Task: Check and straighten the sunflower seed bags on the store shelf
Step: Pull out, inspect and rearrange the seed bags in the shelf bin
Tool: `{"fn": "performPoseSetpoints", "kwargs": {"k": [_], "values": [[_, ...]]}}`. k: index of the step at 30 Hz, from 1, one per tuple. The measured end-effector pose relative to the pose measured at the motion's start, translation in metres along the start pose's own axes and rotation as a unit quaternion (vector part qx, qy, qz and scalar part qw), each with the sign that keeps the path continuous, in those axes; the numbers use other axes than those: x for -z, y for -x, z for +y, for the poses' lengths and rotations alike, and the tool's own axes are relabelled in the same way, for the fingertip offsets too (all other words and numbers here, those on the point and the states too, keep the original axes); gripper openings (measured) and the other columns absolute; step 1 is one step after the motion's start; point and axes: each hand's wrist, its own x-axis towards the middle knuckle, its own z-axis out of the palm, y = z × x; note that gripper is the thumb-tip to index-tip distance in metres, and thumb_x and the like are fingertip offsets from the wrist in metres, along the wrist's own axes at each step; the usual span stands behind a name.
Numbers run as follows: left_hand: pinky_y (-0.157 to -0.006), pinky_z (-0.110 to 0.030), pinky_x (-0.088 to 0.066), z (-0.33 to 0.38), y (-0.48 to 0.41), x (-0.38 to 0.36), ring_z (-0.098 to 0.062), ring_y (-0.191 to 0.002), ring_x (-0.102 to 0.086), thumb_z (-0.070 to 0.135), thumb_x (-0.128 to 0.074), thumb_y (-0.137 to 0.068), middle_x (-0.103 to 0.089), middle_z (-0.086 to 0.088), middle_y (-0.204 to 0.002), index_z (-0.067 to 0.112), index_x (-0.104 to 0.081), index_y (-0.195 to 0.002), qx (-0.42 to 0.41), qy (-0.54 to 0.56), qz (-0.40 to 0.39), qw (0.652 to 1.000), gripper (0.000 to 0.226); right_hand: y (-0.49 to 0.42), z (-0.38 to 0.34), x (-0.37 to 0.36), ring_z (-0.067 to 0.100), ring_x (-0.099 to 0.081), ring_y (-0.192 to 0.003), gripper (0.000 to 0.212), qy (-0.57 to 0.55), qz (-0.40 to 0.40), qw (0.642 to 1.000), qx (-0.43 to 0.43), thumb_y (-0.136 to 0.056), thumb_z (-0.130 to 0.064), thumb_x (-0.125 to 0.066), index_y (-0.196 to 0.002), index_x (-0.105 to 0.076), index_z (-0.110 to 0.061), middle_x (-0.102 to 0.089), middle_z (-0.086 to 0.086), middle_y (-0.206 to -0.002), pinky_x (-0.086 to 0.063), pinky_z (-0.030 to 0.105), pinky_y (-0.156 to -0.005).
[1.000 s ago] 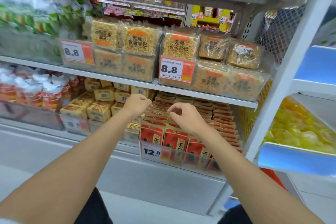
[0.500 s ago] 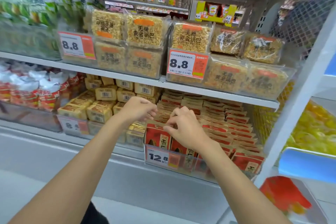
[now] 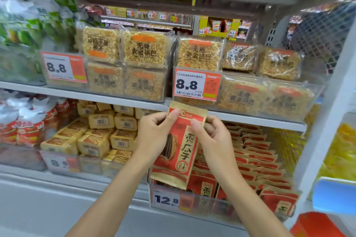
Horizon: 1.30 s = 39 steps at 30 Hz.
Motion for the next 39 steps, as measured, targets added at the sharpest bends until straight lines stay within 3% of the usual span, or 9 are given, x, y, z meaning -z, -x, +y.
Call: {"fn": "performPoseSetpoints", "kwargs": {"k": [2,6,15,19,21,28,34,37,39], "values": [[-0.059,-0.041,-0.044,-0.002,0.0,-0.004,-0.028,-0.059,-0.057,0.046,-0.067,-0.089,-0.065,-0.033,-0.076,-0.007,-0.067,-0.075,0.023,0.025,0.042,0.999,0.055,-0.001,0.003,-0.002,0.006,-0.071,-0.09,0.025,0.055,-0.022,0.998,-0.005,-0.086,-0.033,-0.069,-0.109,-0.062,-0.026,-0.074,-0.012,-0.098,-0.058,0.026,-0.075],[-0.075,-0.055,-0.057,0.001,0.002,-0.007,-0.044,-0.081,-0.07,0.041,-0.065,-0.092,-0.074,-0.021,-0.08,0.004,-0.075,-0.079,0.118,0.105,0.074,0.985,0.04,-0.001,0.007,-0.008,0.011,-0.073,-0.085,0.018,0.11,-0.035,0.993,-0.03,-0.089,-0.037,-0.067,-0.105,-0.062,-0.03,-0.074,-0.007,-0.097,-0.06,0.044,-0.079],[-0.067,-0.036,-0.059,0.015,0.018,0.007,-0.026,-0.074,-0.075,0.049,-0.063,-0.087,-0.077,-0.011,-0.082,0.004,-0.076,-0.088,0.134,0.025,-0.071,0.988,0.046,-0.001,0.005,-0.004,0.018,-0.074,-0.079,0.013,0.042,0.001,0.998,-0.037,-0.094,-0.029,-0.061,-0.104,-0.064,-0.022,-0.076,0.0,-0.092,-0.061,0.037,-0.071],[-0.071,-0.054,-0.057,0.015,0.021,0.007,-0.04,-0.075,-0.071,0.05,-0.069,-0.079,-0.074,-0.021,-0.079,-0.006,-0.073,-0.082,0.093,0.031,0.026,0.995,0.056,0.0,0.001,0.005,0.02,-0.073,-0.092,0.046,-0.008,-0.103,0.99,-0.101,-0.081,-0.039,-0.067,-0.121,-0.056,-0.019,-0.075,0.001,-0.103,-0.059,0.037,-0.082],[-0.074,-0.057,-0.056,0.015,0.02,0.008,-0.041,-0.077,-0.071,0.05,-0.068,-0.081,-0.074,-0.018,-0.078,-0.003,-0.074,-0.082,0.103,0.046,0.059,0.992,0.054,0.003,0.001,0.007,0.023,-0.072,-0.099,0.05,-0.011,-0.163,0.979,-0.125,-0.079,-0.03,-0.073,-0.125,-0.055,-0.019,-0.074,0.004,-0.108,-0.057,0.042,-0.089],[-0.073,-0.046,-0.06,0.014,0.025,0.001,-0.028,-0.073,-0.074,0.045,-0.067,-0.087,-0.076,-0.009,-0.077,0.004,-0.077,-0.082,0.139,0.059,0.053,0.987,0.042,0.01,0.002,0.012,0.026,-0.072,-0.098,0.046,-0.022,-0.165,0.98,-0.108,-0.079,-0.021,-0.073,-0.122,-0.057,-0.017,-0.074,0.008,-0.108,-0.057,0.043,-0.089],[-0.064,-0.037,-0.06,0.011,0.024,0.004,-0.02,-0.074,-0.073,0.045,-0.068,-0.085,-0.076,-0.003,-0.082,0.015,-0.072,-0.088,0.076,0.032,0.112,0.99,0.03,0.011,0.0,0.016,0.023,-0.071,-0.102,0.06,0.029,-0.207,0.974,-0.088,-0.083,-0.005,-0.075,-0.133,-0.049,-0.025,-0.073,0.005,-0.111,-0.055,0.045,-0.092],[-0.065,-0.03,-0.058,0.014,0.026,0.005,-0.005,-0.079,-0.069,0.043,-0.067,-0.087,-0.066,0.008,-0.098,0.034,-0.055,-0.101,0.013,-0.037,0.125,0.991,0.02,0.016,-0.004,0.011,0.01,-0.07,-0.097,0.068,0.131,-0.175,0.976,-0.025,-0.085,-0.003,-0.071,-0.14,-0.044,-0.033,-0.072,-0.008,-0.109,-0.058,0.031,-0.084],[-0.074,-0.021,-0.053,0.021,0.031,0.003,0.003,-0.089,-0.065,0.052,-0.057,-0.091,-0.065,0.013,-0.103,0.042,-0.058,-0.103,-0.025,-0.092,0.083,0.992,0.016,0.021,-0.006,0.006,-0.001,-0.062,-0.106,0.086,0.246,-0.148,0.956,0.056,-0.085,-0.003,-0.067,-0.148,-0.028,-0.046,-0.062,-0.019,-0.122,-0.055,0.023,-0.087]]}}
